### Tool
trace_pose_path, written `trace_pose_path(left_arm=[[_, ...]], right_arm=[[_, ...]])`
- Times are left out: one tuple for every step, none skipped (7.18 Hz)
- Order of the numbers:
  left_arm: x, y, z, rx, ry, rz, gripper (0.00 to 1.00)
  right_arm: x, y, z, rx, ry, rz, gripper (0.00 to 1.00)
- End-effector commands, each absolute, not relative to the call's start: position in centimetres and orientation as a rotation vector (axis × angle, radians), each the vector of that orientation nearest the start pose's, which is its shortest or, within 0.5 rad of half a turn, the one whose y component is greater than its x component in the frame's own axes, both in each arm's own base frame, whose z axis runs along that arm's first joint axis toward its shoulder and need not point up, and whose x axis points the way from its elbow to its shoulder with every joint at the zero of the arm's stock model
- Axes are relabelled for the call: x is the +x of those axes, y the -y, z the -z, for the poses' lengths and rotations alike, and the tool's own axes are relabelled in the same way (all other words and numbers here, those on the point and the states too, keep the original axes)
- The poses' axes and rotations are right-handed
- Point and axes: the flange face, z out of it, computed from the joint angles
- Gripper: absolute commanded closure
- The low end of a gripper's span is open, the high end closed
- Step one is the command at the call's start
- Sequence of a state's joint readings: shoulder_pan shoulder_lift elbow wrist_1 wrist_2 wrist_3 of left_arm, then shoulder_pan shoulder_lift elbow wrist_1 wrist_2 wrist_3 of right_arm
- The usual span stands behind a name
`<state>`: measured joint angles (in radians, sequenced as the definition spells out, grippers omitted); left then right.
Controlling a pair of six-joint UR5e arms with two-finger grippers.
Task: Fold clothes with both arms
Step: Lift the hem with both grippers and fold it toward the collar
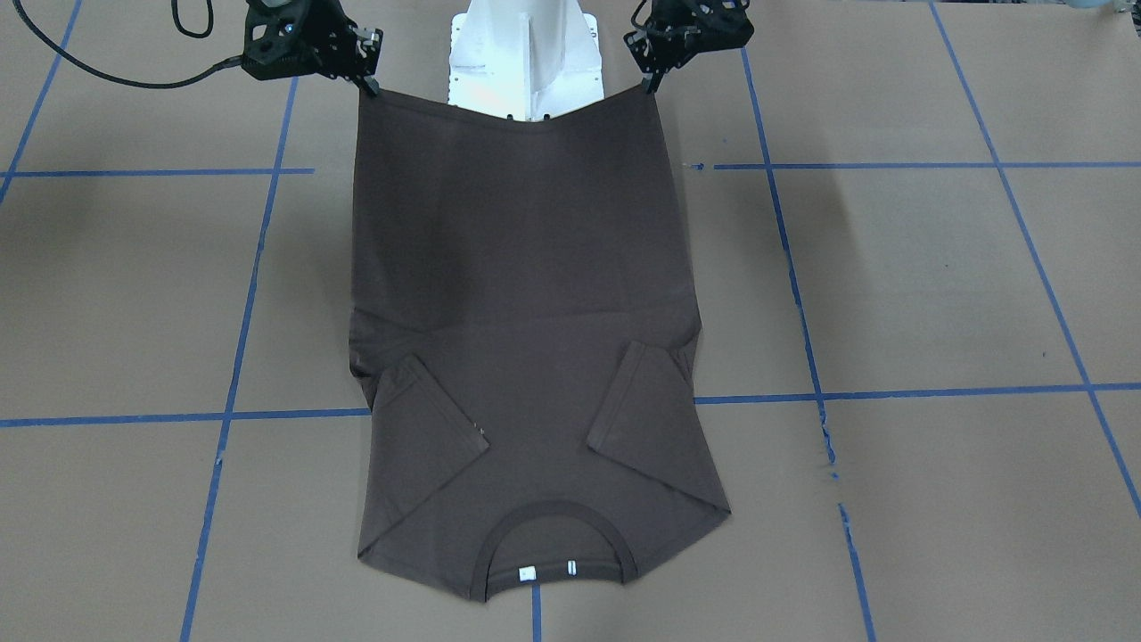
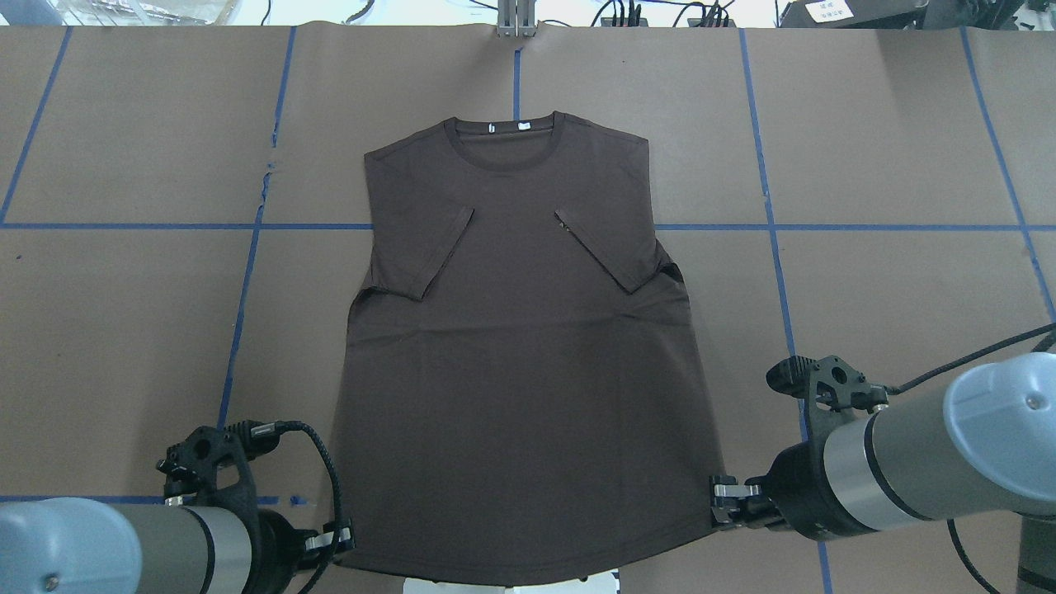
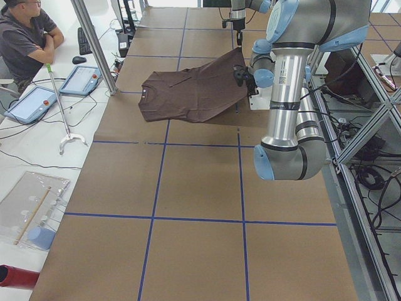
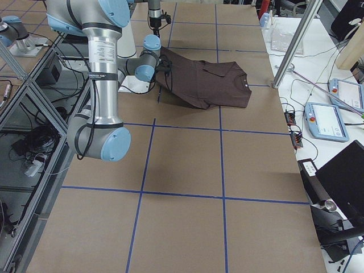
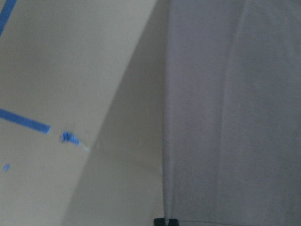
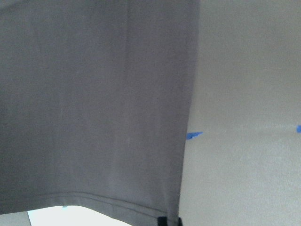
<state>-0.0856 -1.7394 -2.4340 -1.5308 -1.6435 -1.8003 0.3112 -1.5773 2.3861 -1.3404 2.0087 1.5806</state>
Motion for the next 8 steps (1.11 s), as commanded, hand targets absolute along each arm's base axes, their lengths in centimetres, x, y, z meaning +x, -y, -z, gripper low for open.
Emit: trace_pose_path(left_arm=[[38.3,13.4,-19.8,-0.165,-1.01,0.161,1.0],[38.2,13.5,-19.7,-0.163,-1.015,0.161,1.0],[38.3,13.7,-19.7,-0.171,-1.011,0.158,1.0],[38.1,14.5,-19.7,-0.141,-1.017,0.141,1.0],[37.8,16.2,-19.9,-0.102,-1.015,0.153,1.0],[37.2,18.5,-20.1,-0.046,-1.01,0.151,1.0],[36.8,21.2,-20.8,-0.019,-0.99,0.16,1.0],[37.3,23.9,-22.4,0.018,-0.943,0.164,1.0]], right_arm=[[-35.0,18.4,-26.0,-0.3,1.064,-0.032,1.0],[-35.0,18.5,-25.9,-0.298,1.067,-0.032,1.0],[-35.5,19.0,-26.3,-0.29,1.06,-0.041,1.0],[-34.9,21.0,-26.0,-0.255,1.078,-0.074,1.0],[-34.2,22.9,-26.1,-0.207,1.085,-0.088,1.0],[-34.3,25.1,-25.2,-0.155,1.113,-0.092,1.0],[-34.2,28.1,-24.9,-0.11,1.123,-0.146,1.0],[-34.6,31.1,-24.9,-0.079,1.121,-0.197,1.0]])
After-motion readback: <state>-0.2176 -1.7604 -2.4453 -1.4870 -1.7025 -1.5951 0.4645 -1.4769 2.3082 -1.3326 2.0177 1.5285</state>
